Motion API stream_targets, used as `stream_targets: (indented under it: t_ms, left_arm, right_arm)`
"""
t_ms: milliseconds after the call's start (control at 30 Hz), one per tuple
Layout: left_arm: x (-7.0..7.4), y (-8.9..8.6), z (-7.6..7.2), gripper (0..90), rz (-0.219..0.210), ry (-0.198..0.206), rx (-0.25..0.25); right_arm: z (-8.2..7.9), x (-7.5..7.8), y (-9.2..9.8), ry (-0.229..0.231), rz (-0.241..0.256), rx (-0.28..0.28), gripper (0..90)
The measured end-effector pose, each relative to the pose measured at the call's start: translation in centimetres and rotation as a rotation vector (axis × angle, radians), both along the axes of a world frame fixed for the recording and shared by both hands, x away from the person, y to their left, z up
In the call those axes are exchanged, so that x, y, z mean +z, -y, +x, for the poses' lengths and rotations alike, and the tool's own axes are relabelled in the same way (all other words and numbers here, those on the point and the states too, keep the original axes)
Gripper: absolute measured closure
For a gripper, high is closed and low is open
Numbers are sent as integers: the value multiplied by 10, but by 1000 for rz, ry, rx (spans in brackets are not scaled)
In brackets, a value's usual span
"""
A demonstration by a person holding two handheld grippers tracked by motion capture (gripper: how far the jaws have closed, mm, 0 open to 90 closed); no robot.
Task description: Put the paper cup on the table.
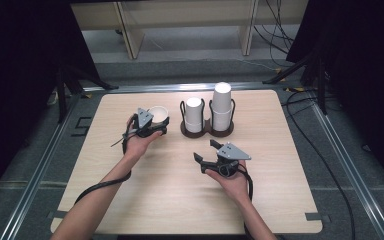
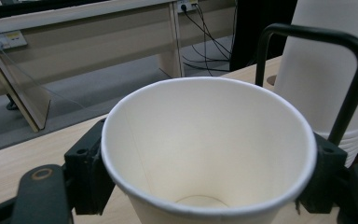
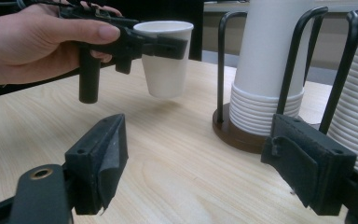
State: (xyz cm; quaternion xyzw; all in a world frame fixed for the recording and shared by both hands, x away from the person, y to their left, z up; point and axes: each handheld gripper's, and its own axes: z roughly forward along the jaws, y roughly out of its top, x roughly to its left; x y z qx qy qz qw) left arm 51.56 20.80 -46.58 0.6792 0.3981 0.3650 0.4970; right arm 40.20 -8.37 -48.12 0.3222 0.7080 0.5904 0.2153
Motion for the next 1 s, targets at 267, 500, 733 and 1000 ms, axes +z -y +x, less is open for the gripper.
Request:
stream_targets:
  t_ms: [267, 500, 733, 1000]
  left_arm:
    - [-7, 0, 3, 208, 5, -17, 14]
    - [-14, 0, 4, 200, 3, -30, 20]
    - [-19, -3, 4, 185, 12, -50, 22]
    - [-21, -8, 3, 118, 12, -64, 26]
  right_arm:
    - [1, 0, 1, 2, -2, -3, 208]
    - [1, 0, 1, 9, 14, 1, 208]
    - [1, 1, 3, 24, -3, 0, 206]
    - [1, 0, 3, -7, 13, -9, 197]
